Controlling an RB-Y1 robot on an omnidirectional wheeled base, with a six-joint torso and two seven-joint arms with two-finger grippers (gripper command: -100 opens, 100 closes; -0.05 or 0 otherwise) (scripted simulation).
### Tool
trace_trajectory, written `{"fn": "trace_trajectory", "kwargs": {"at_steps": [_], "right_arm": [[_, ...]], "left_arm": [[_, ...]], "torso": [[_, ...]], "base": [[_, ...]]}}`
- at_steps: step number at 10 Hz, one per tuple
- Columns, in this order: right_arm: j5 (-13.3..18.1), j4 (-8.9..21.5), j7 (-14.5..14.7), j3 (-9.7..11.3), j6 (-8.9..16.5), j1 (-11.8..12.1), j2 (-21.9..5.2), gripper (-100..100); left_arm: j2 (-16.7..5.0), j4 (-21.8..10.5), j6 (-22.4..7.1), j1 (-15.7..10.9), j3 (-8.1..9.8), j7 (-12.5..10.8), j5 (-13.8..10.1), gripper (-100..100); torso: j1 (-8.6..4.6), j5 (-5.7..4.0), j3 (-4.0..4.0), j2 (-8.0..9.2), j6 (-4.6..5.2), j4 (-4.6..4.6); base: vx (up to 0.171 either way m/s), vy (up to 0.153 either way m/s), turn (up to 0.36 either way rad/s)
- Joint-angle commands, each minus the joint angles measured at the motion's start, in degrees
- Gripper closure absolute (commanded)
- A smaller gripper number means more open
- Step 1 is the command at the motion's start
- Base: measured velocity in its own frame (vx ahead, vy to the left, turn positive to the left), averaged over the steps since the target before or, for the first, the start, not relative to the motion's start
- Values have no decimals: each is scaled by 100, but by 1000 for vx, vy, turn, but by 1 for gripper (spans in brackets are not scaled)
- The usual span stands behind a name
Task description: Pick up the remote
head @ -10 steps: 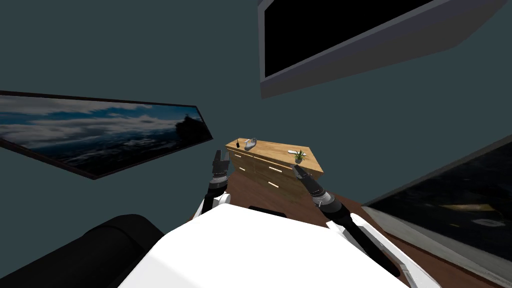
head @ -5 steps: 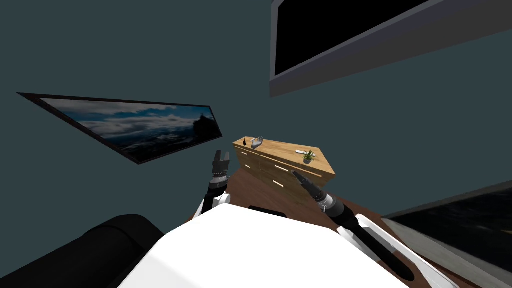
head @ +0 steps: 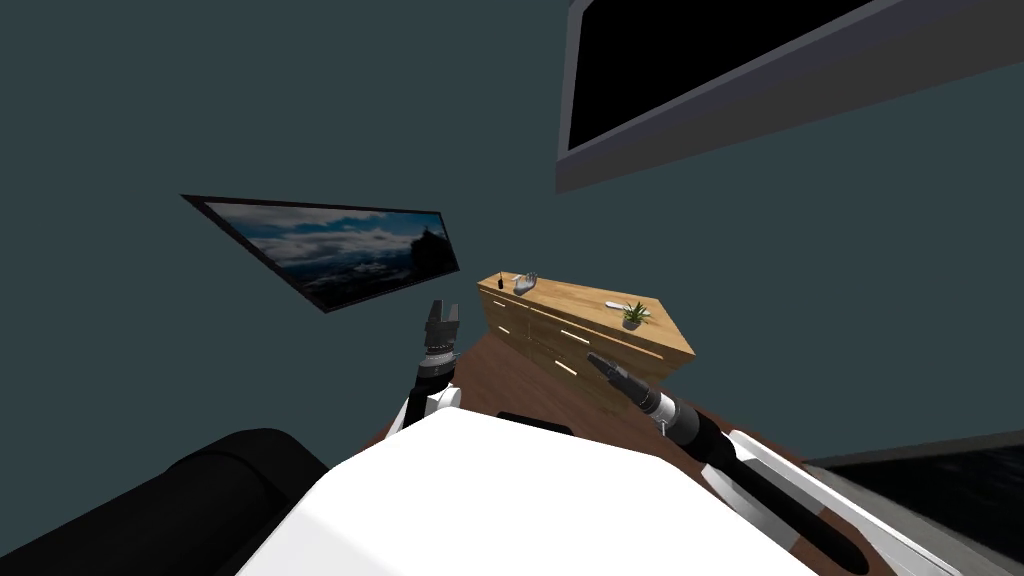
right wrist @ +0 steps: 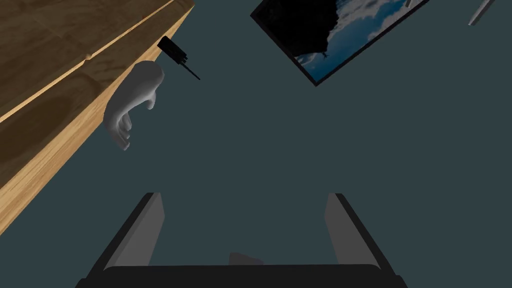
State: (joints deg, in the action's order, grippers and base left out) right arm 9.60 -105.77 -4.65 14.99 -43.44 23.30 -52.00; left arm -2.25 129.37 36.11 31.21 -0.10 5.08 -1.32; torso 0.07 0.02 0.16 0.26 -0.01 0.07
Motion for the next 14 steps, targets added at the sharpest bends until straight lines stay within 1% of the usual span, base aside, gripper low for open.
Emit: {"fn": "trace_trajectory", "kwargs": {"at_steps": [1, 2, 4, 5, 6, 7, 8, 9, 10, 11, 12, 14], "right_arm": [[44, 136, -2, 45, -67, -5, -284, -100], [133, 358, -23, 136, -149, -41, -458, -100], [133, 393, -23, 136, -149, -41, -680, -100], [221, 656, -42, 228, -227, -77, -883, -100], [221, 656, -42, 228, -227, -77, -1049, -100], [310, 925, -58, 320, -301, -111, -1210, -100], [310, 925, -58, 320, -301, -111, -1376, -100], [310, 925, -58, 320, -301, -111, -1458, -100], [399, 1199, -72, 414, -368, -141, -1667, -100], [399, 1199, -72, 414, -368, -141, -1834, -100], [487, 1462, -83, 511, -429, -166, -2028, -100], [487, 1474, -83, 511, -429, -166, -2197, -100]], "left_arm": [[0, 0, 0, 0, 0, 0, 0, 0], [0, 0, 0, 1, 1, 0, 0, 0], [0, 0, 0, 1, 1, 0, 0, 0], [-1, 0, 0, 2, 1, 0, 0, 0], [0, 0, 0, 0, 0, 0, 0, 0], [0, 0, 0, 2, 1, 0, 0, 0], [0, 0, 0, 1, 1, 0, 0, 0], [-1, 0, 0, 2, 1, 0, 0, 0], [-1, 0, 0, 2, 2, 0, 0, 0], [-1, 0, 0, 1, 1, 0, 0, 0], [-1, 0, 0, 2, 1, 0, 0, 0], [-1, 0, 0, 2, 2, 0, 0, 0]], "torso": [[0, 0, 0, 0, 0, 0], [-2, 1, 0, -1, 4, 0], [-5, 0, -2, -5, 6, 0], [-14, -2, -5, -10, 8, -1], [-10, -2, -5, -10, 0, -2], [-11, -1, -6, -11, 5, -2], [-7, -1, -7, -12, 2, -2], [-12, -1, -7, -13, 6, -2], [-19, -3, -7, -14, 8, -2], [-18, -3, -8, -16, 1, -3], [-20, -3, -9, -17, 6, -3], [-24, -4, -12, -21, 6, -4]], "base": [[-52, 55, 167], [-50, 59, 285], [-24, 35, 62], [-27, 40, 280], [-26, 37, 158], [-18, 49, 248], [-15, 34, 154], [-7, 12, -7], [-8, 23, 283], [-5, 12, 173], [4, 10, 228], [6, 1, 86]]}}
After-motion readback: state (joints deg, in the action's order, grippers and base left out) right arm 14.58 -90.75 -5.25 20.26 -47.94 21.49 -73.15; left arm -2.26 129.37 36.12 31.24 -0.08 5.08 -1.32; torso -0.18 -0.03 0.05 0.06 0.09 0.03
